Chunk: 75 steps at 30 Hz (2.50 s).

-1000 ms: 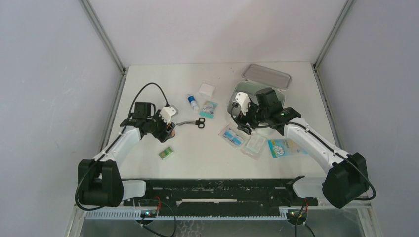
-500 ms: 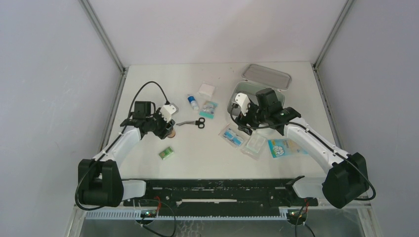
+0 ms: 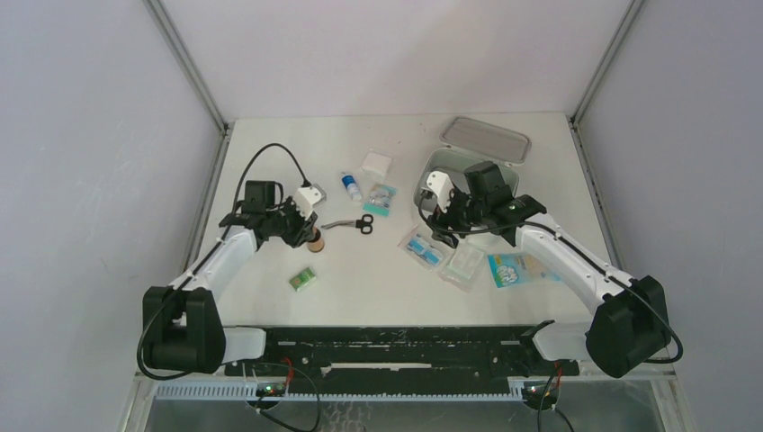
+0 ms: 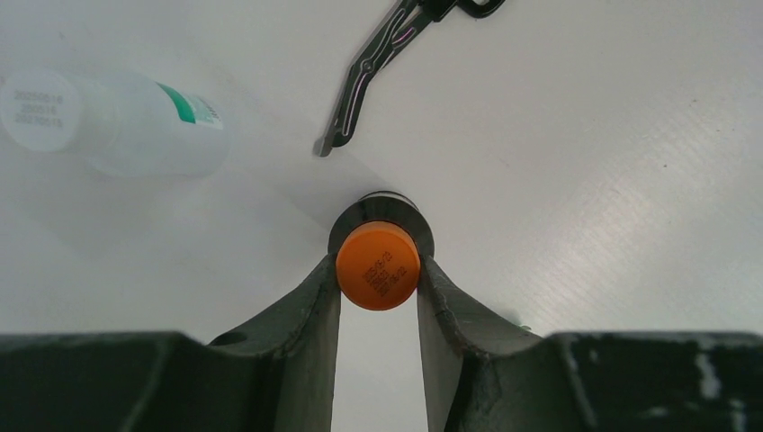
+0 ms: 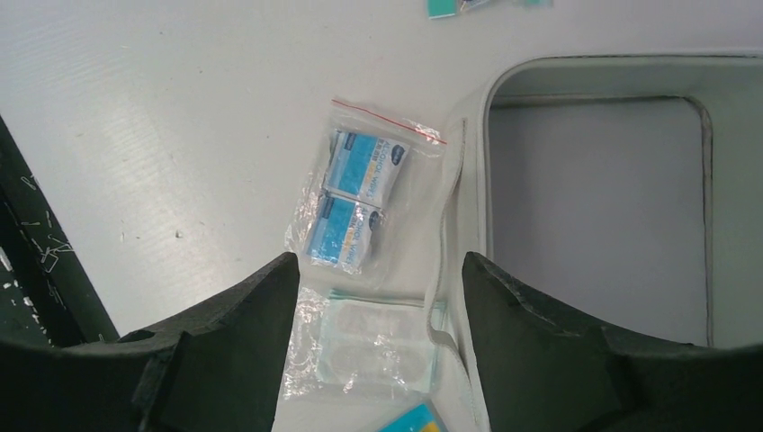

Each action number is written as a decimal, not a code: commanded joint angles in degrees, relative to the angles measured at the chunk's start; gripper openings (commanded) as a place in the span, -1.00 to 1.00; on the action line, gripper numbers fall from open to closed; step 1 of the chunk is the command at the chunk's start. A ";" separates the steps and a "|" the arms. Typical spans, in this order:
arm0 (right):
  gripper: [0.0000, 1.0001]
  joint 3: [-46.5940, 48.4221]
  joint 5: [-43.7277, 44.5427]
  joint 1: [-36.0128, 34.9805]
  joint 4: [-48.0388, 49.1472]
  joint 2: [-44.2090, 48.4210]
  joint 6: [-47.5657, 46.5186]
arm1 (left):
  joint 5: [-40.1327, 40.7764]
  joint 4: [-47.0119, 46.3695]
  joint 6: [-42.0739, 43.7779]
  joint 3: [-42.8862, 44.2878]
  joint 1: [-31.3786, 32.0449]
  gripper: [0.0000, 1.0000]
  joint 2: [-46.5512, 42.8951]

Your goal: Organize the medicine kit

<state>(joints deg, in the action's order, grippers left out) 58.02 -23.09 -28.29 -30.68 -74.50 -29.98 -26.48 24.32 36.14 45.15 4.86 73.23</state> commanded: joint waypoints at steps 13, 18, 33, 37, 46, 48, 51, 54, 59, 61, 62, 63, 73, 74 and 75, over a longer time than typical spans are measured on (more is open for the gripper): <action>0.37 11.47 -22.81 -1.63 7.07 -7.96 7.10 | -26.71 5.17 -3.54 14.49 6.11 -0.99 -2.59; 0.52 14.37 -29.47 -2.02 10.29 -11.10 11.78 | -31.51 4.93 -8.33 19.42 12.31 -0.99 -1.90; 0.54 14.85 -38.35 -4.93 11.86 -13.38 15.39 | -35.26 -12.79 -27.76 17.24 18.51 -0.99 -1.12; 0.41 14.91 -38.72 -4.85 11.94 -13.23 15.61 | -34.71 -13.50 -27.70 16.61 18.90 -0.99 -0.95; 0.08 14.86 -40.28 -2.92 14.23 -13.49 19.35 | -34.33 -13.30 -26.69 16.11 19.57 -1.00 -0.40; -0.05 14.86 -40.55 -2.42 14.50 -13.56 19.89 | -34.27 -13.15 -26.42 16.19 19.61 -0.99 -0.16; -0.28 14.93 -40.47 -2.25 14.34 -13.70 20.02 | -33.85 -13.07 -26.57 16.48 19.66 -0.91 0.29; -0.45 14.93 -39.38 -2.00 14.17 -13.84 20.28 | -31.72 -12.69 -26.87 17.26 19.49 -0.37 0.34; -0.59 14.74 -35.28 0.94 14.84 -14.09 22.31 | -29.15 -13.22 -28.13 18.08 16.65 0.39 -0.60; -0.65 14.08 -33.41 2.83 16.96 -14.07 24.88 | -27.57 -13.87 -30.26 18.79 14.35 0.73 -1.09; -0.68 13.78 -32.21 3.79 17.96 -14.11 26.37 | -26.23 -14.28 -31.12 18.96 13.25 0.93 -1.38; -0.70 13.71 -31.03 4.76 18.78 -14.21 27.70 | -24.54 -14.51 -31.80 19.13 12.24 1.00 -1.75; -0.81 13.66 -7.72 14.09 23.55 -20.08 45.09 | -7.96 -11.47 -28.83 18.54 9.81 0.99 -5.36; -0.80 13.69 -6.26 14.53 23.52 -21.01 45.93 | -7.89 -11.02 -28.39 18.30 9.79 0.99 -5.53; -0.80 13.69 -4.82 15.10 23.55 -22.15 47.09 | -7.88 -10.58 -27.92 18.12 9.75 0.99 -5.77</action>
<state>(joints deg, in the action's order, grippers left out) 70.67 -37.60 -14.59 -10.68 -94.48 9.56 -38.30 12.91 5.91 62.15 14.70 69.91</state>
